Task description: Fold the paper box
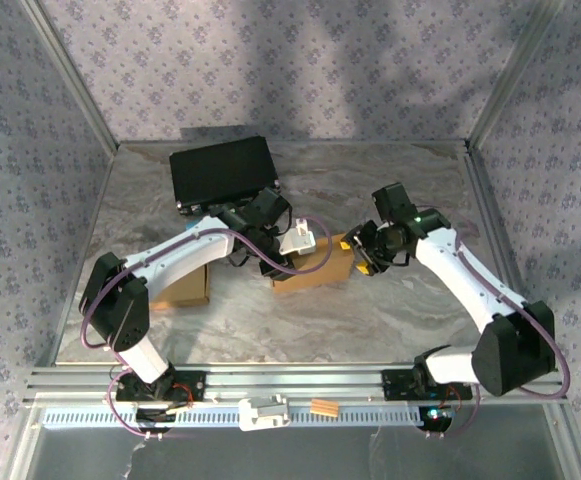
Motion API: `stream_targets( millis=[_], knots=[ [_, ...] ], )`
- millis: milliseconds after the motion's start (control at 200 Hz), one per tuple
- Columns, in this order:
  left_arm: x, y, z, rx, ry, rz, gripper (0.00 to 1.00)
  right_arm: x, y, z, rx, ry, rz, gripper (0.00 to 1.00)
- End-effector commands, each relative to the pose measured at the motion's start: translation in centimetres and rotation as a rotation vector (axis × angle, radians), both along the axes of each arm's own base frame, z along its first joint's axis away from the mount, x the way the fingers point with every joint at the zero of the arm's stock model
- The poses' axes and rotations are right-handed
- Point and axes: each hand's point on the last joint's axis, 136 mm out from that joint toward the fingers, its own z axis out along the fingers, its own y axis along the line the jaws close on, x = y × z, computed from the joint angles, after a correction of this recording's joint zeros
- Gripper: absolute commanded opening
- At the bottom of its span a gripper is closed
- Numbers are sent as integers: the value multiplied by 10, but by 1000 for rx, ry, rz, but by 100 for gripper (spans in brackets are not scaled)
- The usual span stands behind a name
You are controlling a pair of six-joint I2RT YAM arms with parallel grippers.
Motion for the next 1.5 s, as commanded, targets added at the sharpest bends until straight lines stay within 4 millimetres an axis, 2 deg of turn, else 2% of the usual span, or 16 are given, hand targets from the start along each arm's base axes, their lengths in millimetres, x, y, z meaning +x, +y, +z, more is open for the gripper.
stream_targets(
  millis=[0,190,275,365,470,485,505,620,730,780,880,1004,1074,1224,1384,1494],
  knots=[
    [-6,2,-5,29,29,2,48,-3,-6,-18,-58,43,-10,51],
    [-3,0,-2,20,3,18,50,-14,-8,-27,-97,105,5,38],
    [-2,0,-2,21,-8,22,50,-13,-8,-23,-97,95,6,38],
    [-1,1,-1,21,-18,25,47,-6,-9,-3,-116,31,26,40],
    [0,2,1,20,-37,18,44,4,-10,28,-115,-110,76,43],
    [0,3,1,21,-39,19,44,11,-8,44,-104,-163,82,44],
    [0,3,1,22,-42,18,44,14,-8,54,-99,-203,88,44],
    [-1,6,2,31,-44,11,43,33,-17,96,-153,-443,255,45],
    [-2,10,2,36,-40,7,42,44,-38,113,-354,-612,483,50],
    [-2,12,2,41,-38,3,42,47,-39,117,-366,-674,565,51],
    [-3,18,1,49,-36,-1,41,46,-31,114,-344,-722,726,50],
    [-3,29,5,47,-33,-1,41,43,-22,94,-328,-668,851,50],
    [-5,37,6,44,-25,-8,41,40,-11,84,-278,-667,929,51],
    [-15,51,8,26,-1,-37,41,31,24,79,-273,-730,1154,52],
    [-21,61,4,19,21,-49,41,36,38,56,-334,-690,1300,51],
    [-18,66,2,27,19,-39,42,42,46,51,-355,-688,1340,50]
  ],
)
